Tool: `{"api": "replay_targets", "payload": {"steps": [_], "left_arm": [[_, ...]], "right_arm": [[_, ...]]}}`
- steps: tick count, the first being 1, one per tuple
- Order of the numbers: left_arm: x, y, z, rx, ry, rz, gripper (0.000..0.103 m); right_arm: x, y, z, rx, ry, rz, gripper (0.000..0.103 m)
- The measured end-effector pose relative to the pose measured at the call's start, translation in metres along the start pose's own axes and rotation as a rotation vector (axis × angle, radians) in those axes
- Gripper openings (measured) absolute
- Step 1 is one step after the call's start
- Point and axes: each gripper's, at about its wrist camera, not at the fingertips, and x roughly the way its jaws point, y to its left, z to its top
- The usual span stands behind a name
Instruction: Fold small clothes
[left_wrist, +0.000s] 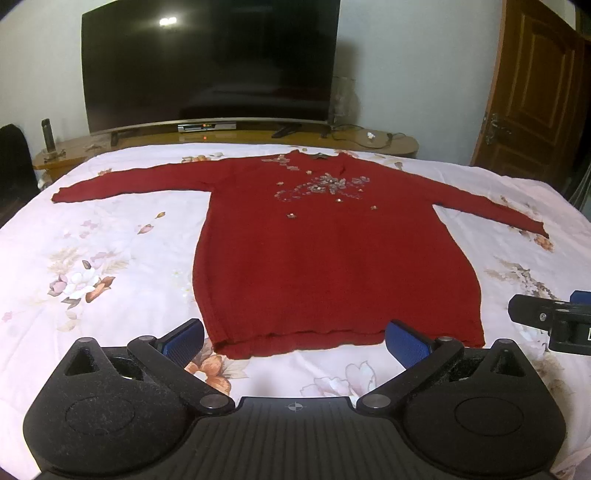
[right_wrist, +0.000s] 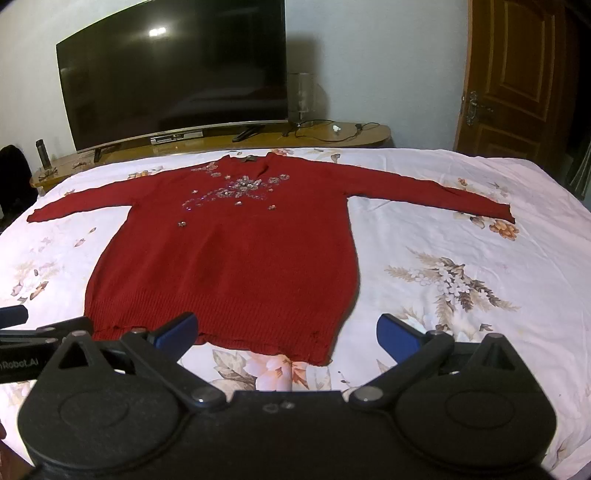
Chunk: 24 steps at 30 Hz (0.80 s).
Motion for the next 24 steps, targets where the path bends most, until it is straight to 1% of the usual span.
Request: {"api": "replay_targets", "payload": {"steps": [24], "left_arm": [[0.0034,-0.0027,0.0002,-0.007,0.014,0.001,0.103]], "right_arm": [[0.0022,-0.0005,0.0022,-0.005,0.009,0.008,0.103]]}}
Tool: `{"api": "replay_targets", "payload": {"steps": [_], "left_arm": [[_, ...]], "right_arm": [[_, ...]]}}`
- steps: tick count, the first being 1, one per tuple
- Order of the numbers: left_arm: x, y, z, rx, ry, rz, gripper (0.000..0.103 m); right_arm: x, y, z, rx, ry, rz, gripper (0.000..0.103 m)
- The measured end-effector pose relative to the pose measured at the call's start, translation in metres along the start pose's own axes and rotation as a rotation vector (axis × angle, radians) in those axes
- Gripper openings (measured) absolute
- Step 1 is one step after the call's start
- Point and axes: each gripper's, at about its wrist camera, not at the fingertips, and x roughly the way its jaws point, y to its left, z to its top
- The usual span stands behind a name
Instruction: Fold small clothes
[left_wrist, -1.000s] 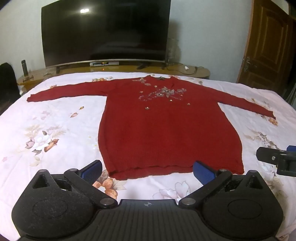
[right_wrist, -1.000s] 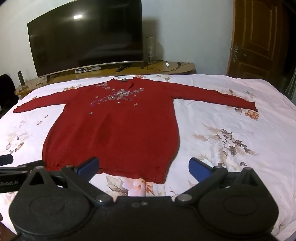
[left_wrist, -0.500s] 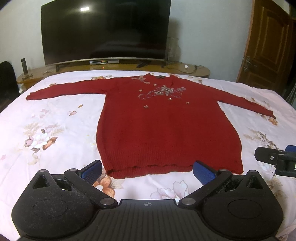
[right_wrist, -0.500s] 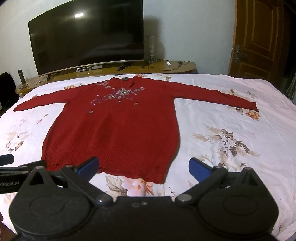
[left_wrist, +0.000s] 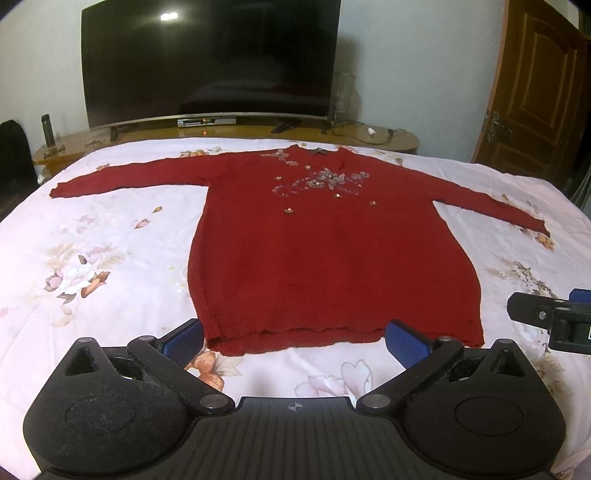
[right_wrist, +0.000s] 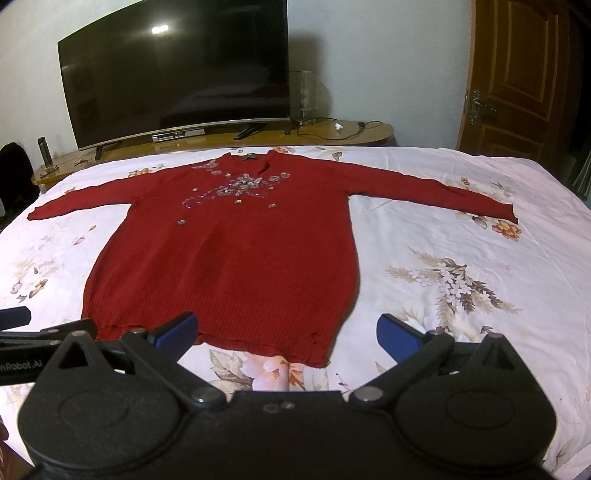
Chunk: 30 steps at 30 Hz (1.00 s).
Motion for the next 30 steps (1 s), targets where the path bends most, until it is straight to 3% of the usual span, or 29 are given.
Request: {"api": "replay_targets", "payload": {"steps": [30], "left_arm": [[0.0032,0.0033,-0.0019,-0.005,0.000,0.001,0.103]], "right_arm": [[0.0042,0.0029,0.0010,-0.009,0.006,0.006,0.103]]}}
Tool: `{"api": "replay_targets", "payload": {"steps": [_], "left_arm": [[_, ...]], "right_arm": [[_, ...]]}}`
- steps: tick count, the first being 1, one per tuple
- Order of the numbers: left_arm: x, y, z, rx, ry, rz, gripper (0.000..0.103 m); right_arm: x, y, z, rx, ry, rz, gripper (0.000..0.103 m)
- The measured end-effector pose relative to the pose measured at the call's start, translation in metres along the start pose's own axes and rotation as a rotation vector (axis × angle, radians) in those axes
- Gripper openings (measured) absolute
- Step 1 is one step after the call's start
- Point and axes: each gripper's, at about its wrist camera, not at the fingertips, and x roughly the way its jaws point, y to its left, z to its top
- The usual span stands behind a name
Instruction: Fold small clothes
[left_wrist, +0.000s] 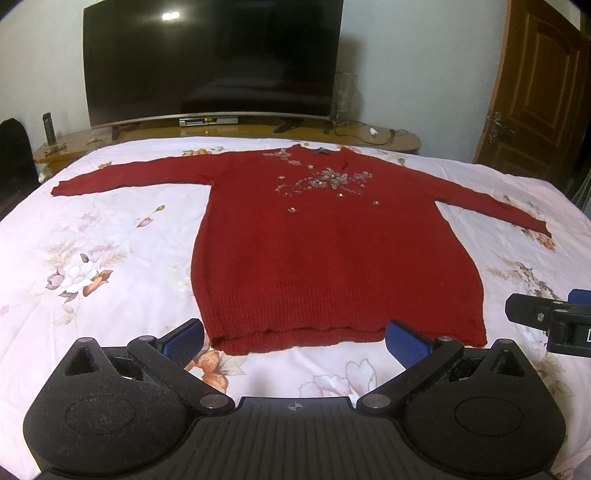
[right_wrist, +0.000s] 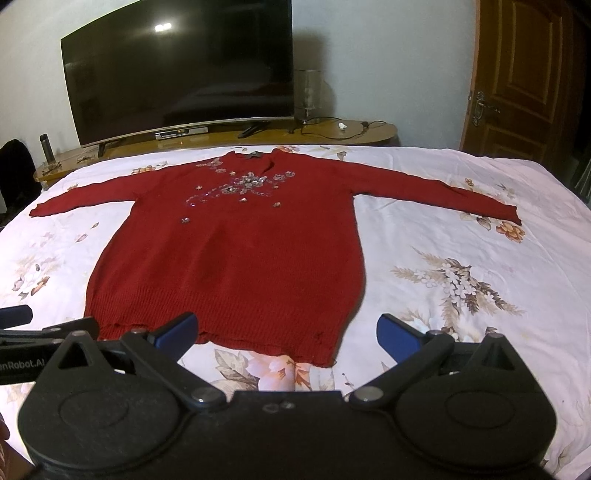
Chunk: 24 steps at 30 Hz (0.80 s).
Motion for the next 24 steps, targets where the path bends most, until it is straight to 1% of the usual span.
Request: {"api": "replay_targets", "payload": {"steps": [16,20,22,24], "left_arm": [[-0.002,-0.001,0.001,0.008,0.006,0.000,0.103],[0.001,-0.002,0.005,0.027,0.018,0.001,0.103],[0.003,0.003,0.009,0.000,0.001,0.008,0.103],[0.007,0.012,0.015,-0.064,-0.013,-0.036,0.103]], "right_arm": [[-0.001,0.001,-0.002,0.000,0.003,0.003,0.103],[-0.001,0.000,-0.003,-0.003,-0.004,0.000,0.103],[-0.002,-0.001,-0.004,-0.002,-0.019,-0.012,0.103],[-0.002,-0.004,-0.003,0.005,-0.041,-0.023,0.103]]}}
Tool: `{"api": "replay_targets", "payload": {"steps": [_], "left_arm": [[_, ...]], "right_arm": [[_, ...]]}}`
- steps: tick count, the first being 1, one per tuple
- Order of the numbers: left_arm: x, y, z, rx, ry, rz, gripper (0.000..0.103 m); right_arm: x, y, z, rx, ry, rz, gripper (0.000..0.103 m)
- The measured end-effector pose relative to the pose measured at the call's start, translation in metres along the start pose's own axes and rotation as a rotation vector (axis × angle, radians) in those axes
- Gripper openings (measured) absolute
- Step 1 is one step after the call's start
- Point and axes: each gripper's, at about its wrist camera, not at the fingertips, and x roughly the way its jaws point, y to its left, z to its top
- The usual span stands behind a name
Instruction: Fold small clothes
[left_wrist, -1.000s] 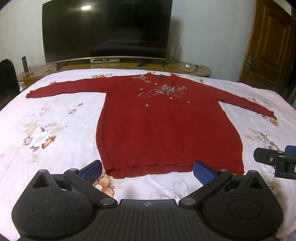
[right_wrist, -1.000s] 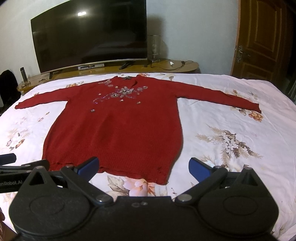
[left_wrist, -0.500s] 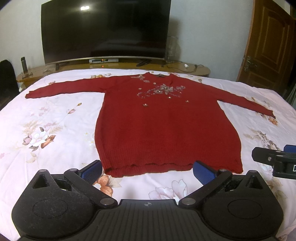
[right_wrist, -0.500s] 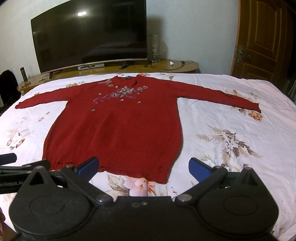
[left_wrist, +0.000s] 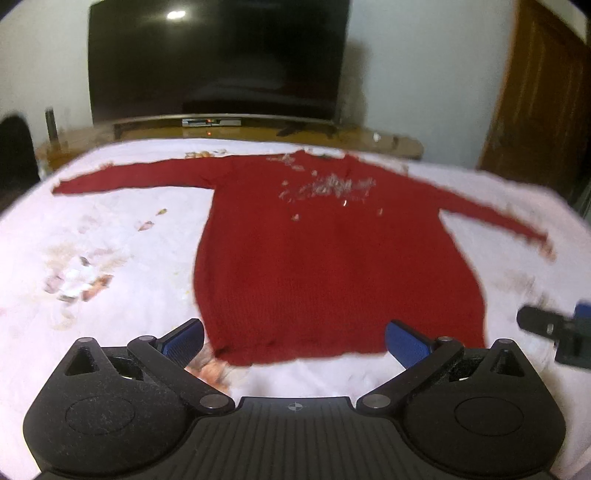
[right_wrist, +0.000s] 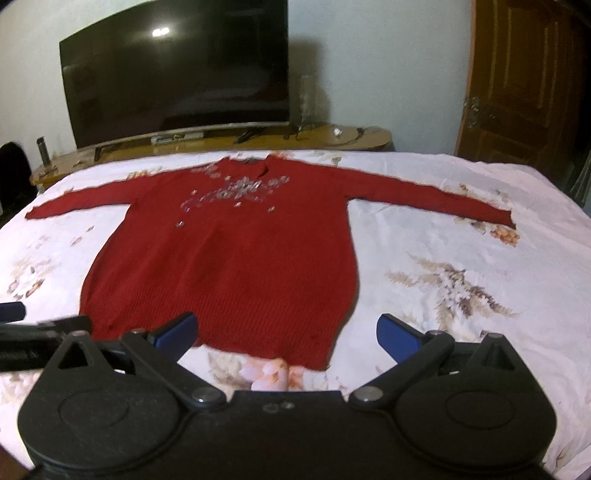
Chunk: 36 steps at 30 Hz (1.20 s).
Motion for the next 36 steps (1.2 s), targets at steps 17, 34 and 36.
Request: {"api": "replay_targets", "payload": {"steps": [17,34,36], "left_arm": [[0.149,0.010,0.088,-0.064,-0.020,0.056,0.103],[0.268,0.024,0.116,-0.091,0.077,0.260,0.103],[0.270,0.035,0.119,-0.109,0.072,0.287,0.103]], "right_arm": [[0.108,-0.194,0.064,0.527,-0.176,-0.125,0.065],[0.287,-0.399,0.064,0.856,-0.141,-0.218,0.041],[0.293,-0.404,0.066,0.860,-0.159,-0.192,0.040]]}}
